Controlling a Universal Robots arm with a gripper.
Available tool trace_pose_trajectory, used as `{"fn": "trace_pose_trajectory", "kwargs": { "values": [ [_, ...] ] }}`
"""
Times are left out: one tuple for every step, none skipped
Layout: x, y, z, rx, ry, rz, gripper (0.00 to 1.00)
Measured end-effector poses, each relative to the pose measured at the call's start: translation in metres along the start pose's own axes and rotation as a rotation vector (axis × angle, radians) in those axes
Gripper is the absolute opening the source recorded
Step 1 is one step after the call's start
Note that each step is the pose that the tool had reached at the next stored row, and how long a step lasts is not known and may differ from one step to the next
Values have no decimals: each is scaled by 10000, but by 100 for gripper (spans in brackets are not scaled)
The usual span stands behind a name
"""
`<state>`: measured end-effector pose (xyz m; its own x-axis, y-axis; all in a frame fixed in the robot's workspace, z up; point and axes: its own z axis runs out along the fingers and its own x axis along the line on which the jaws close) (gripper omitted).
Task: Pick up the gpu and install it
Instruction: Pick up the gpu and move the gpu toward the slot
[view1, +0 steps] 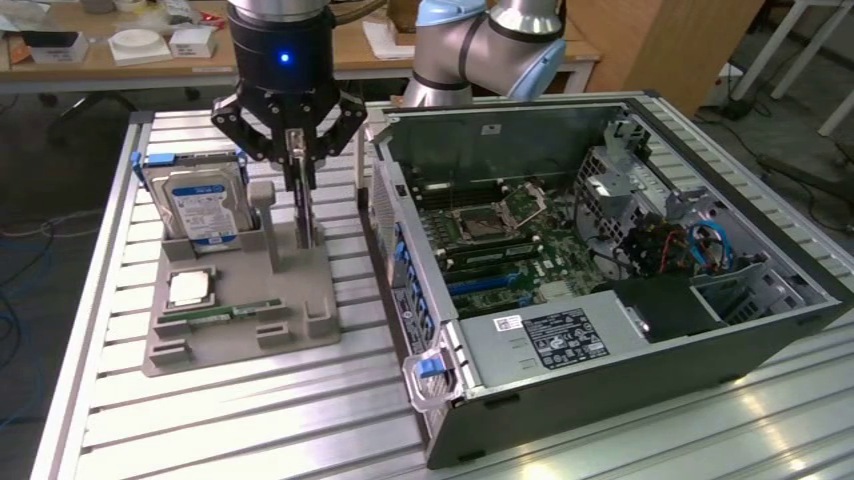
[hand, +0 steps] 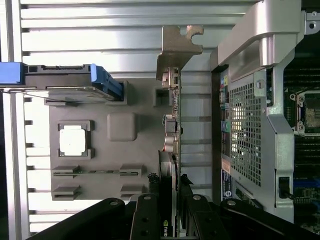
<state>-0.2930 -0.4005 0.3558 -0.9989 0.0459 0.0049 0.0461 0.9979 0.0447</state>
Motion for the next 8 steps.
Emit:
{"fn": "trace_pose_trajectory", "kwargs": {
  "values": [
    [0, 0, -3, 1, 2, -30, 26],
    [0, 0, -10, 2, 6, -49, 26],
    [0, 1, -21, -2, 5, -58, 26],
    [0, 2, -38, -6, 4, -69, 26],
    [0, 2, -49, -13, 5, -97, 26],
    [0, 3, -60, -15, 6, -125, 26],
    [1, 3, -69, -15, 8, -148, 26],
    [1, 4, -80, -15, 8, -166, 26]
  ]
}}
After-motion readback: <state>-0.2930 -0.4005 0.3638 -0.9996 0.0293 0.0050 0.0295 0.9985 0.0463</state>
